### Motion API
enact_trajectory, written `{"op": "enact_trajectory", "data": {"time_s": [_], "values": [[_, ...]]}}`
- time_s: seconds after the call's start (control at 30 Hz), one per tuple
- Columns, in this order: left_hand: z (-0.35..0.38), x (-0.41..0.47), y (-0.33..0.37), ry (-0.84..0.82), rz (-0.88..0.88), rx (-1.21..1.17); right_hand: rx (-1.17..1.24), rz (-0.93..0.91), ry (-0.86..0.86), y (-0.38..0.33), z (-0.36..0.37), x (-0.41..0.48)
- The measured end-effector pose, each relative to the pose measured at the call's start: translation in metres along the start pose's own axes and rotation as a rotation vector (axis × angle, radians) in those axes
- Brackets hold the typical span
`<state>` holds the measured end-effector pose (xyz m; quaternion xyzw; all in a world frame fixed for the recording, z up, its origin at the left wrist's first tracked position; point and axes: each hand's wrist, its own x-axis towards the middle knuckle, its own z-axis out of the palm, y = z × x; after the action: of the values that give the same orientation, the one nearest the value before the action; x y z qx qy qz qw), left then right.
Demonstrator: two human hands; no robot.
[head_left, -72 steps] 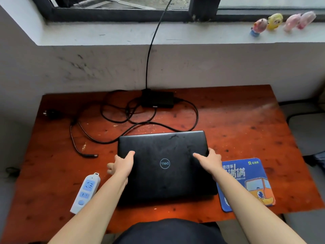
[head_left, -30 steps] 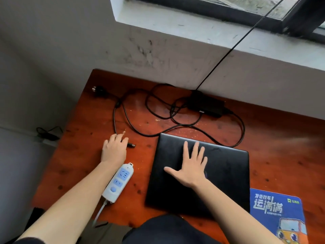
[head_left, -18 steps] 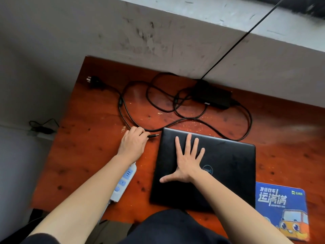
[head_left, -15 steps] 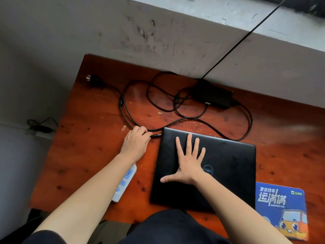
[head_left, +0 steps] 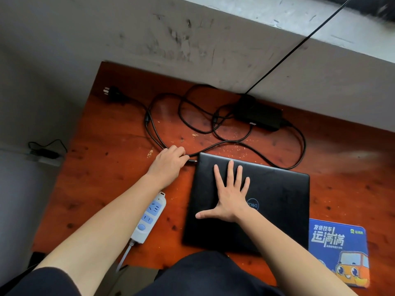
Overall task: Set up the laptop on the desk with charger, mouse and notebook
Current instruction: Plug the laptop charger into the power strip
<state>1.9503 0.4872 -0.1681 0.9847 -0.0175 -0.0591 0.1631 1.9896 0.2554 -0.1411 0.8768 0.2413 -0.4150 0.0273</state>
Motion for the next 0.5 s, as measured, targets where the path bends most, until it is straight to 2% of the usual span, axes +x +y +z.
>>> {"op": "enact_trajectory", "data": {"time_s": [0.3, 0.4, 0.47, 0.5], "values": [[-0.001, 0.015, -0.002, -0.104, 0.056, 0.073, 0.007, 0.012, 0.01, 0.0, 0.003, 0.004], [-0.003, 0.017, 0.022, -0.026, 0.116, -0.059, -0.005, 0.012, 0.004, -0.001, 0.002, 0.005], [-0.001, 0.029, 0.057, -0.041, 0.21, -0.164, -0.029, 0.012, -0.006, -0.002, 0.0, 0.003], [0.001, 0.036, 0.074, -0.043, 0.195, -0.204, -0.037, 0.007, -0.013, -0.003, -0.001, 0.002]]}}
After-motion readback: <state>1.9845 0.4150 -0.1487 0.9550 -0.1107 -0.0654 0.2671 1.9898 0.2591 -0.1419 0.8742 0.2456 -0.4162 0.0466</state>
